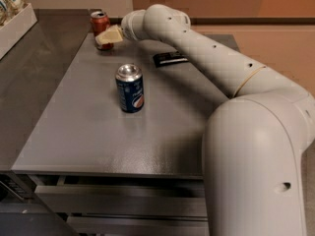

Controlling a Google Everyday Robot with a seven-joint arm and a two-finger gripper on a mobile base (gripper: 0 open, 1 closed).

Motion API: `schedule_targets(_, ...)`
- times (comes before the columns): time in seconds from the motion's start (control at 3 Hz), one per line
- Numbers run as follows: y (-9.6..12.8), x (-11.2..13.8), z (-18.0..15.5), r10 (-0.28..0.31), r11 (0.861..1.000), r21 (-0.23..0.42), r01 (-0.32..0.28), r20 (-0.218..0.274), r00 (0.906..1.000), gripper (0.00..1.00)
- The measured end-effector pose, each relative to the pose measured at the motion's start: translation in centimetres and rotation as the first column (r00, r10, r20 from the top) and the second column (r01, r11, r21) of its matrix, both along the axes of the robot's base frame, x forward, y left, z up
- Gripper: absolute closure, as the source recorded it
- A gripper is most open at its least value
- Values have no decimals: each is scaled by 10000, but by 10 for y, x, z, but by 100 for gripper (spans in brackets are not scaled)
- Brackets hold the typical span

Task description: Pick coke can

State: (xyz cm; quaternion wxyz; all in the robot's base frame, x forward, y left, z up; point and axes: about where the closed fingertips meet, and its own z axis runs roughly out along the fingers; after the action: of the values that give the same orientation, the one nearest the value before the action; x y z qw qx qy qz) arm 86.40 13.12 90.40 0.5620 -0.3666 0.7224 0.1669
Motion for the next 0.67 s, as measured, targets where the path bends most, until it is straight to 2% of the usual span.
schedule_targets(0.33, 12, 3, 0, 218, 9998, 39, -218, -34, 9998, 0)
schedule_targets(0.67, 42, 8, -10, 1114, 9932, -267, -1130, -545, 9923, 0)
